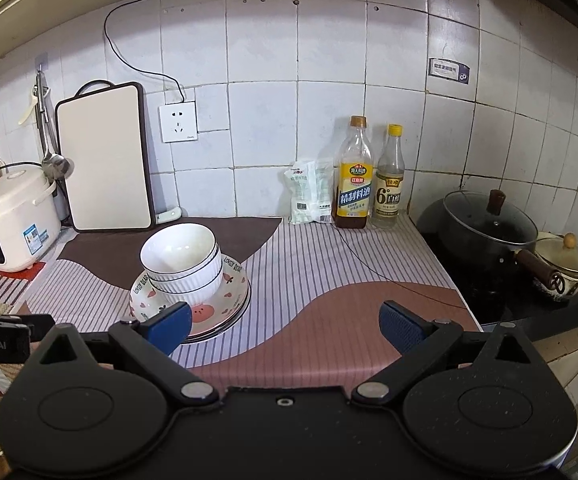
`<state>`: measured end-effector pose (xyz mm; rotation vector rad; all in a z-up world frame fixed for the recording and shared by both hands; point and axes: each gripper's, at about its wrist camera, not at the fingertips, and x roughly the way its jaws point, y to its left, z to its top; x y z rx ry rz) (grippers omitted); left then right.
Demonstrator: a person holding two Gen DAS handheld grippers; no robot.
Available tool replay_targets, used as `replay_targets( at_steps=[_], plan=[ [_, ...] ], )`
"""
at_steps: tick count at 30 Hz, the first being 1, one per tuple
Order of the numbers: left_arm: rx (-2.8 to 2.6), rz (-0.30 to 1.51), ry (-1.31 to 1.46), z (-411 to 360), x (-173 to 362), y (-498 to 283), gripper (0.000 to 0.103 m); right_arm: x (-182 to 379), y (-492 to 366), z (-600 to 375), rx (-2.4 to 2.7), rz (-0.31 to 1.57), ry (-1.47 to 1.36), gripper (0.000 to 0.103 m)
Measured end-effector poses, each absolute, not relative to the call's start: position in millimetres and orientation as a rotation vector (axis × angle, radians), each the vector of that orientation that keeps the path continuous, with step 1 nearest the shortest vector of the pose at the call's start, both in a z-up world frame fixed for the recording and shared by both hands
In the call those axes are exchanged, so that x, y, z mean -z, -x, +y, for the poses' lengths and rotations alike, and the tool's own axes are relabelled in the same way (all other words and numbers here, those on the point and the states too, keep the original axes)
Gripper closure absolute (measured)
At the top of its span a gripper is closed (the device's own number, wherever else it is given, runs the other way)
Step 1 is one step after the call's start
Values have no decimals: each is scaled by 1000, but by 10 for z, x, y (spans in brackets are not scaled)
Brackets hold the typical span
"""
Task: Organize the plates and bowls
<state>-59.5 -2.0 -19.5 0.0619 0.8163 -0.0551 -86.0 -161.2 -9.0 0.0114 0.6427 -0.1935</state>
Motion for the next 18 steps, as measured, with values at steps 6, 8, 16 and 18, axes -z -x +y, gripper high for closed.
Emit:
replay_targets(
  at_steps=[6,8,16,18],
  plan=[
    [57,817,-61,-22,211,591,1,117,841,-1583,192,649,6,2],
    [65,823,-60,-20,229,578,1,123,837,-1585,193,652,4,2],
    [63,821,-54,-11,258,578,1,140,831,-1581,192,660,5,2],
    [62,821,-53,-13,258,573,1,137,830,-1580,192,660,6,2]
  ],
)
